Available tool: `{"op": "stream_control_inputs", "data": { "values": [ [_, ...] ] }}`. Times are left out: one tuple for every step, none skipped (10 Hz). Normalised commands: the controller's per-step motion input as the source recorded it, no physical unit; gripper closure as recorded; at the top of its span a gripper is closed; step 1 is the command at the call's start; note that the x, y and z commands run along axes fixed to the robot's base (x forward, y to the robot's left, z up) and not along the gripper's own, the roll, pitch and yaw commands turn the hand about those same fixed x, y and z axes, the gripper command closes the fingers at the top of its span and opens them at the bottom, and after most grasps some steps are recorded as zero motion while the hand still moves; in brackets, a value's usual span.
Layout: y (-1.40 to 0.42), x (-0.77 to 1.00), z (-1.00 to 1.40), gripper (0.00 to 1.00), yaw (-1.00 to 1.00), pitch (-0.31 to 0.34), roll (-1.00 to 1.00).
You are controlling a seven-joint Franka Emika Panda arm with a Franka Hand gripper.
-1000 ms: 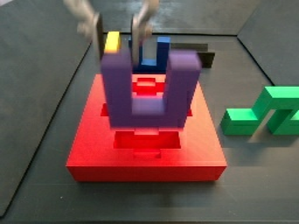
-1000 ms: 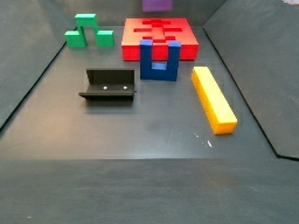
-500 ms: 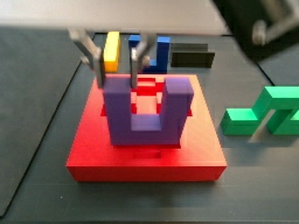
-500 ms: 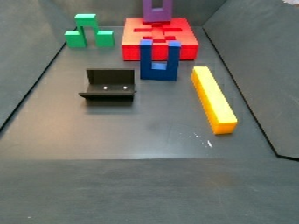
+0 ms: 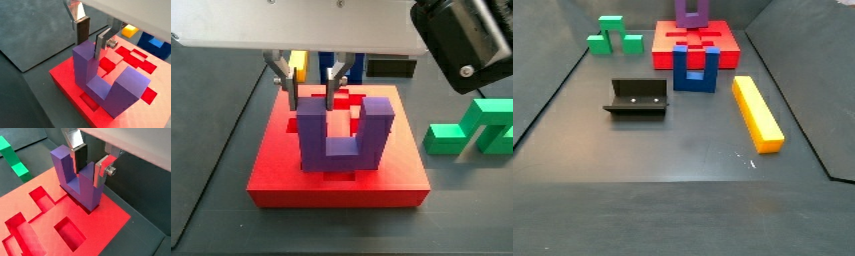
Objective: Pick up the purple object. Move up. Move to above the board. Insert the purple object.
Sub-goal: Insert the purple object.
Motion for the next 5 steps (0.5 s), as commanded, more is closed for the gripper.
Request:
{"op": "stream_control_inputs", "data": {
  "values": [
    [-0.03, 0.13, -0.32, 1.0, -0.03, -0.036, 0.0],
    [-0.02, 0.11, -0.35, 1.0, -0.04, -0.044, 0.02],
    [-0.01, 0.1, -0.33, 1.0, -0.11, -0.056, 0.02],
    [0.0, 0.0, -0.27, 1.0, -0.11, -0.181, 0.0],
    [0.07, -0.25, -0.26, 1.0, -0.01, -0.341, -0.11]
  ]
}}
